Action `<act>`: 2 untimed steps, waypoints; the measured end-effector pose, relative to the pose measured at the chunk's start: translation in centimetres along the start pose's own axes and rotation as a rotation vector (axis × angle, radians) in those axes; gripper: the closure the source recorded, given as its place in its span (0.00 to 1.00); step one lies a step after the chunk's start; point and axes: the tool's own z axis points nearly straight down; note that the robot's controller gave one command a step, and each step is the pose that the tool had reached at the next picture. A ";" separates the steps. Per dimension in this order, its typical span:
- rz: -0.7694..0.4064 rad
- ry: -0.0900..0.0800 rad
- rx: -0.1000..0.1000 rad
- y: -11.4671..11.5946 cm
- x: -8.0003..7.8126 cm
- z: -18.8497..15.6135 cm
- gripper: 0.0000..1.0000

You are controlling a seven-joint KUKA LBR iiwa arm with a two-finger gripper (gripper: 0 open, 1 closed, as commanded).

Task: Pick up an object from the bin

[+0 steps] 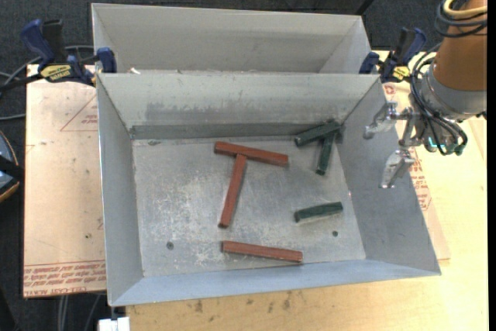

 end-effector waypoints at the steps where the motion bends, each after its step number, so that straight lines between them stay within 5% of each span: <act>1: -0.003 -0.008 0.001 0.1 -0.2 -0.5 0.00; 2: -0.017 -0.013 0.003 0.5 1.8 4.5 0.00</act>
Offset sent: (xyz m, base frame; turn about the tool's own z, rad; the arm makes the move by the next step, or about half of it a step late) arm -0.0570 0.0127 -0.1399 -0.0456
